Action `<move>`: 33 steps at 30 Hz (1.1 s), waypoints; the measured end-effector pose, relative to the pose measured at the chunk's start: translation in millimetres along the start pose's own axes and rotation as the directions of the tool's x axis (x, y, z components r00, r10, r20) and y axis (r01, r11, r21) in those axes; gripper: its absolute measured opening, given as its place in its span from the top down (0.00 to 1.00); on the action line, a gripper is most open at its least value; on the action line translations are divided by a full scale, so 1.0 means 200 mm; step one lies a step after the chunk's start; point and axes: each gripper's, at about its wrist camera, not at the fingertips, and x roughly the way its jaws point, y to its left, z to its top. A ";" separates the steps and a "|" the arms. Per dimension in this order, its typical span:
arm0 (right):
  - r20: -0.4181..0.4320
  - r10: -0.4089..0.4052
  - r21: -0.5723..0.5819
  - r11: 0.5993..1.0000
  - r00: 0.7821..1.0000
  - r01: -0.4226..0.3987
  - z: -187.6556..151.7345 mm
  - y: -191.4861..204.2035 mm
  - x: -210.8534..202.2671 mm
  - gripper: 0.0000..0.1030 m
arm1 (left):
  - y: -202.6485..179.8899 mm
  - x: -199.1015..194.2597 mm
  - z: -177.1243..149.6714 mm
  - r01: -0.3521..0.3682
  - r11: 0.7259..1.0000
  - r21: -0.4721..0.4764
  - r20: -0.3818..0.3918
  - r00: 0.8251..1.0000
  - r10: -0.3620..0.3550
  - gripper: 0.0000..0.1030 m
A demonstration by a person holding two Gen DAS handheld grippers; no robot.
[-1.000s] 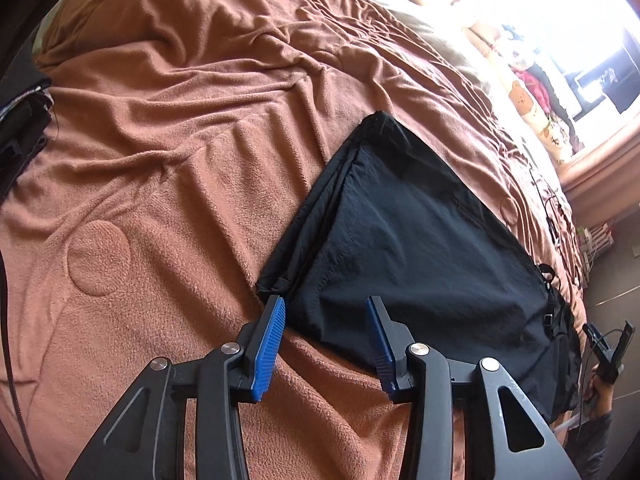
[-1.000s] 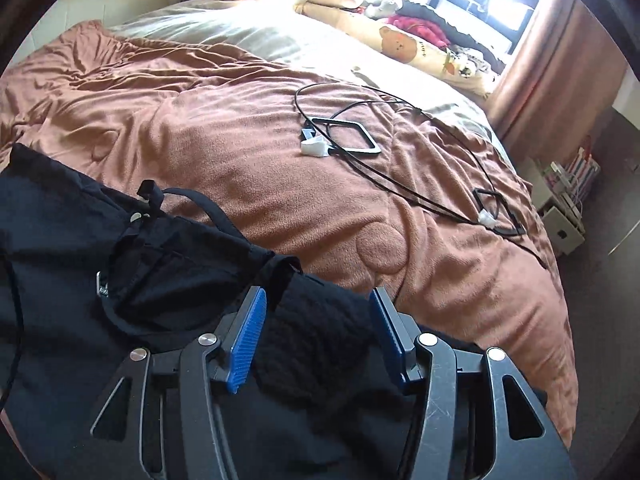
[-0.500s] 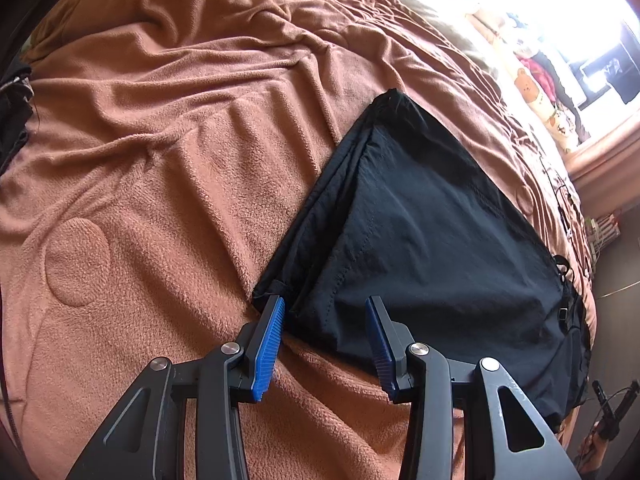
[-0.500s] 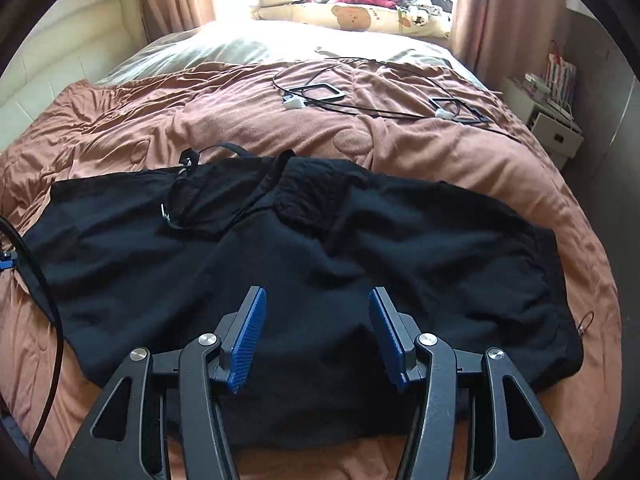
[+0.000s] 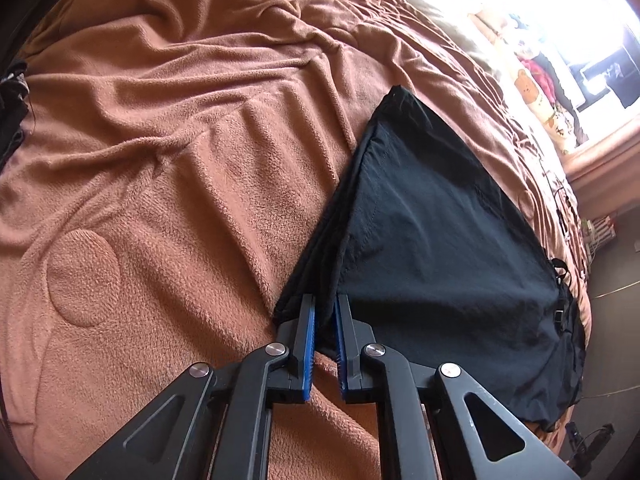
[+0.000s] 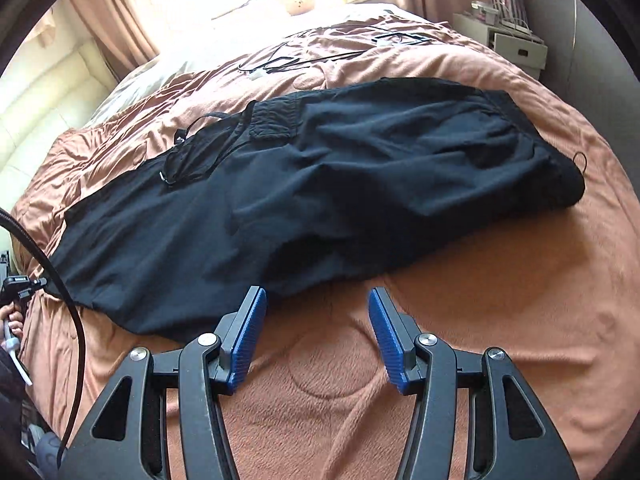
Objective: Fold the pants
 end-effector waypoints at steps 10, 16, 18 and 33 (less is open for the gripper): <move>0.002 0.104 0.123 0.987 0.995 -0.103 -0.13 -0.06 -0.02 0.46 | 0.04 -0.07 -0.04 0.039 0.998 -0.045 0.032 0.999 -0.038 0.44; 0.005 0.169 0.154 0.974 0.986 -0.168 -0.17 -0.03 0.04 0.46 | 0.09 -0.03 -0.05 0.104 0.988 -0.113 0.018 0.995 -0.103 0.45; 0.009 0.190 0.168 0.967 0.982 -0.189 -0.18 -0.03 0.07 0.46 | 0.10 -0.02 -0.05 0.134 0.982 -0.137 0.021 0.991 -0.132 0.48; 0.004 0.245 0.199 0.950 0.970 -0.241 -0.22 -0.01 0.20 0.46 | 0.08 -0.04 0.01 0.157 0.982 -0.105 0.076 0.986 -0.150 0.53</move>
